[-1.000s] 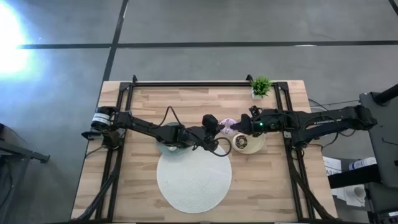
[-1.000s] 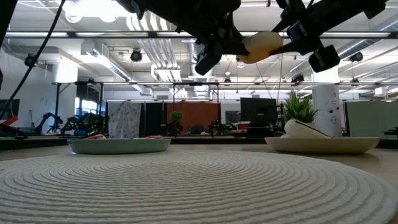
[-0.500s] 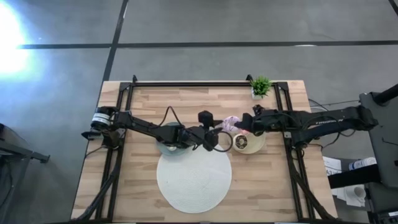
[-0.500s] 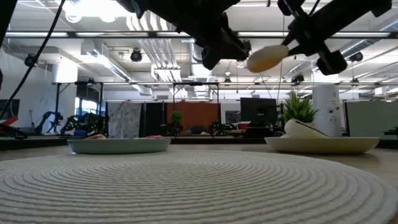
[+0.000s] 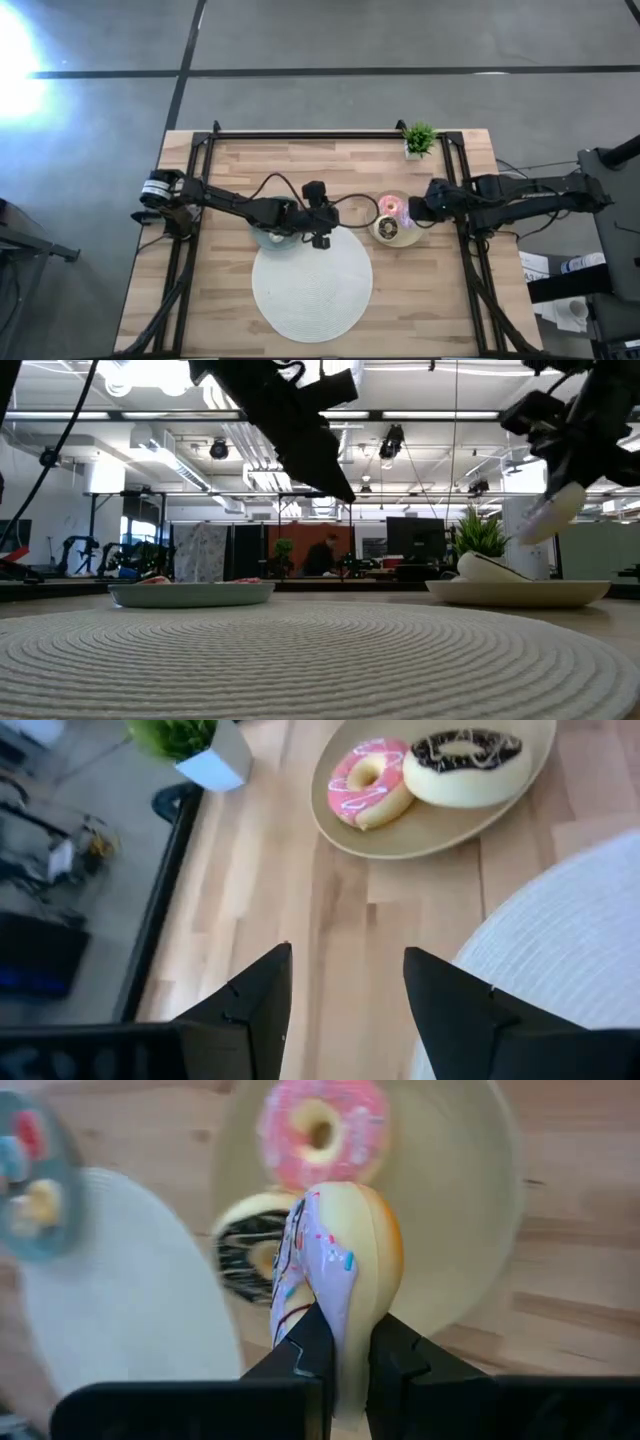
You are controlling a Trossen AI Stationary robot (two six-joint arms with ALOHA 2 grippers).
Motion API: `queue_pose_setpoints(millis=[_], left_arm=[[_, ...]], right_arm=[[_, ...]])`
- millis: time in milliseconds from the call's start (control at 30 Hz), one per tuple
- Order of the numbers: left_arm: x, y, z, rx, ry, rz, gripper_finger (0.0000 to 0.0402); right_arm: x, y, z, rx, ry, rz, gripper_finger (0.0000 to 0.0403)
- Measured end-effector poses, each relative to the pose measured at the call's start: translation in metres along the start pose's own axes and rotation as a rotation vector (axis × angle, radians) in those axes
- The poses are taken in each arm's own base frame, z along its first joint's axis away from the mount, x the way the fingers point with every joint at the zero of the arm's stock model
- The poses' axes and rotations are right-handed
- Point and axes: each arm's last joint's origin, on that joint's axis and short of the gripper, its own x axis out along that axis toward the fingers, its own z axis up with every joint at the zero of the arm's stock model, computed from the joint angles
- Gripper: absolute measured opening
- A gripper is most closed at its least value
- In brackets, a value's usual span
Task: Pick & Place donuts
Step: Put the big orange donut on the brown plate
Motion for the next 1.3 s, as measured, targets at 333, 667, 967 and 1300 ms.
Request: queue_pose_setpoints(millis=[333, 667, 967, 1300], left_arm=[[-0.009, 0.006, 0.000, -0.110, -0.015, -0.008, 0.0168], [-0.041, 0.029, 0.012, -0.207, -0.103, 0.004, 0.0168], [-0.049, 0.036, 0.013, -0.219, -0.106, 0.008, 0.0168], [-0.050, 0.036, 0.009, -0.197, -0.068, 0.009, 0.0168]], right_arm=[[0.037, -0.016, -0.005, 0.023, 0.054, -0.064, 0.0024], [0.055, -0.021, -0.005, 0.059, -0.020, -0.014, 0.0025], [0.066, -0.018, -0.005, 0.041, -0.056, -0.016, 0.0109], [0.065, -0.012, -0.006, -0.049, -0.025, -0.014, 0.0174]])
